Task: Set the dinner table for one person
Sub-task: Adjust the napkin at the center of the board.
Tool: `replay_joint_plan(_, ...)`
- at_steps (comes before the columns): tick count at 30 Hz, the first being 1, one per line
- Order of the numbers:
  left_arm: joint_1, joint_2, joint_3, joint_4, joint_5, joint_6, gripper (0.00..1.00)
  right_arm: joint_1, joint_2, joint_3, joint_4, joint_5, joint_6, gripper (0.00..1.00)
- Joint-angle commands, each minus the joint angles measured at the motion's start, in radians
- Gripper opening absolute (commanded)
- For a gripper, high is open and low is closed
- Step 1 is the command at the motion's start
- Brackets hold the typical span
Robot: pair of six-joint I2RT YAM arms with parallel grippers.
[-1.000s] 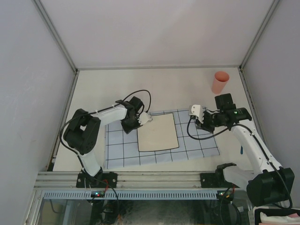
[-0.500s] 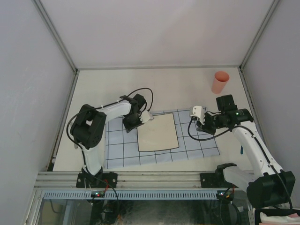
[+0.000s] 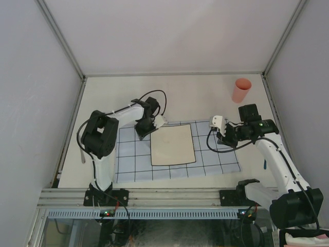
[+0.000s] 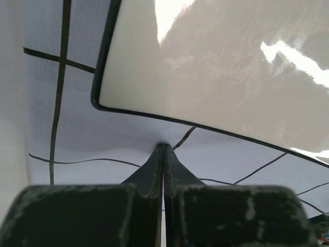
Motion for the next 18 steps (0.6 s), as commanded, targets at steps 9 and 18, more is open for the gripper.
replay_joint_plan(9,0.049,0.083,0.083,0.112,-0.008,0.024,0.0,-0.018,-0.018,0.017,0.003,-0.01,0.003,0.0)
replay_joint_plan(18,0.065,0.141,0.158,0.089,-0.017,0.032,0.0,-0.037,-0.021,0.018,-0.005,-0.02,0.009,0.0)
